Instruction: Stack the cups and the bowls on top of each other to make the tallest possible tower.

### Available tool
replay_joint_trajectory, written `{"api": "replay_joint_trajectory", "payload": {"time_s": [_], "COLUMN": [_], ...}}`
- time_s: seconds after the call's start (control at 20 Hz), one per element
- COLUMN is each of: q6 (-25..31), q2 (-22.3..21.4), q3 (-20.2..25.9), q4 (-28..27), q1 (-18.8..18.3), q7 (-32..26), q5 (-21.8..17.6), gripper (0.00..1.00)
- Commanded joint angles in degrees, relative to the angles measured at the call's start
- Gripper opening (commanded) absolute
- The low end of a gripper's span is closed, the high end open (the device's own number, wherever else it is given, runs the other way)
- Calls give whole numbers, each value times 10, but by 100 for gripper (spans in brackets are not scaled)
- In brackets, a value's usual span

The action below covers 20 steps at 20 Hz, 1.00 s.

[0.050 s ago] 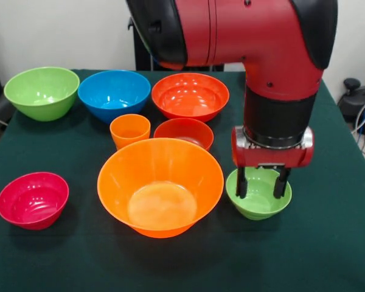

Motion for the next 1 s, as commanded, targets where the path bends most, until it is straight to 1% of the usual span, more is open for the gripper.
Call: {"api": "replay_joint_trajectory", "payload": {"time_s": [0.05,0.2,0.4,0.55,0.75,1.0], "q6": [-26,-19,-16,-15,-2,-4], "q2": [68,77,68,71,62,59], "q3": [47,51,52,55,58,60], "q4": [-26,-35,-22,-26,-27,-22], "q1": [-2,0,-1,-1,-2,-4], "q7": [-181,-175,-168,-167,-167,-166], "q5": [-54,-57,-57,-60,-61,-64], "gripper": [100,100,100,100,100,100]}}
